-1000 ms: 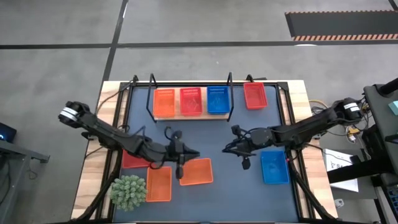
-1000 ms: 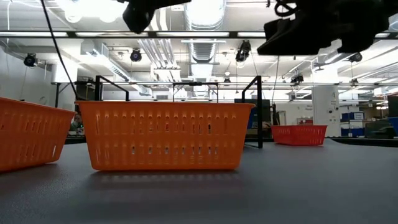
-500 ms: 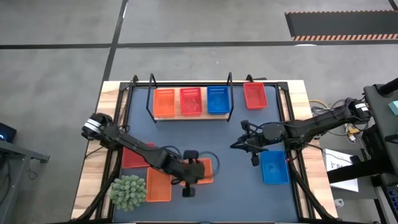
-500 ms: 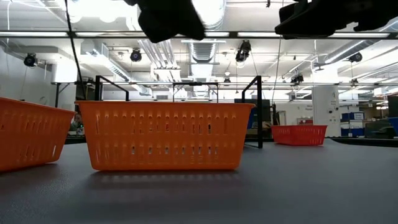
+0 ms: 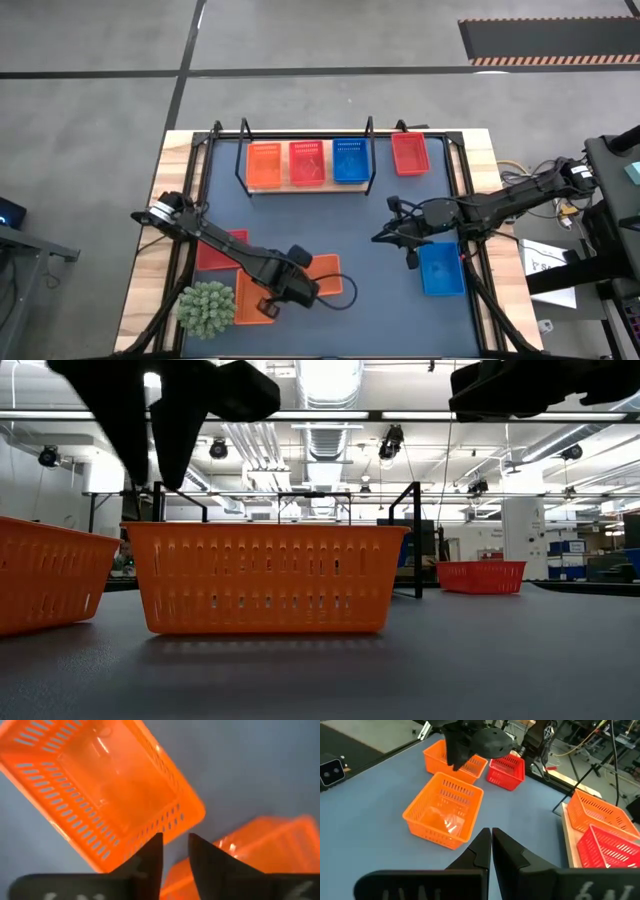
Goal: Stack baskets on shelf by color
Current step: Stack the right orange basket on top of the orange basket on the shelf
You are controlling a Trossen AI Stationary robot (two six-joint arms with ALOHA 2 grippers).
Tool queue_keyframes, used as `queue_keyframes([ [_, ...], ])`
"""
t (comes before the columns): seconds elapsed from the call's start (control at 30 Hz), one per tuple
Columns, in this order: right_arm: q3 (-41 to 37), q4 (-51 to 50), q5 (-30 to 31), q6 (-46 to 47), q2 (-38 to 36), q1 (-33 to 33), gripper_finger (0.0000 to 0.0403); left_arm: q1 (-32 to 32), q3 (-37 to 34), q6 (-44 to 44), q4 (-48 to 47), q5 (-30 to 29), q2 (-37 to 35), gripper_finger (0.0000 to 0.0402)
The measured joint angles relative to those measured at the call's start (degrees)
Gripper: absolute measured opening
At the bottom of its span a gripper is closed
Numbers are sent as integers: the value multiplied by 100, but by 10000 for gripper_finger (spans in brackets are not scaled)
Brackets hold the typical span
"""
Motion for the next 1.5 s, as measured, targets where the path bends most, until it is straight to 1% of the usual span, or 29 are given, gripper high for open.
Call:
queue_keyframes([
  [0.1, 0, -32, 1, 70, 0, 7, 8, 0, -117, 586, -104, -220, -4, 115],
  [0.2, 0, -113, 2, 73, 0, 24, 8, 0, -257, 945, -82, -628, -4, 147],
  [0.27, -2, -128, 2, 99, 0, 26, 8, 0, -298, 1092, 30, -743, -4, 161],
  [0.33, -2, -123, 4, 103, -2, 26, 9, 11, -337, 1182, 113, -742, -4, 167],
  [0.67, -2, -141, 9, 116, -2, 26, 9, 15, -401, 1179, 377, -655, -4, 166],
  [0.8, -2, -143, 9, 177, -2, 26, 9, 15, -554, 1161, 441, -494, -5, 166],
  [0.97, -2, -185, 11, 177, -2, 26, 9, 2, -733, 1159, 519, -455, -6, 166],
  [1.2, -2, -185, 13, 133, -2, 26, 9, 24, -1096, 1163, 1460, -455, -6, 166],
  [1.33, -2, -230, 13, 132, -2, 26, 9, 24, -1189, 1165, 1767, -455, -6, 165],
  [1.4, -4, -246, 13, 132, -2, 26, 9, 24, -1188, 1165, 1847, -457, -6, 159],
  [1.5, -4, -244, 13, 116, -2, 26, 9, 24, -1173, 1165, 1960, -486, -6, 132],
])
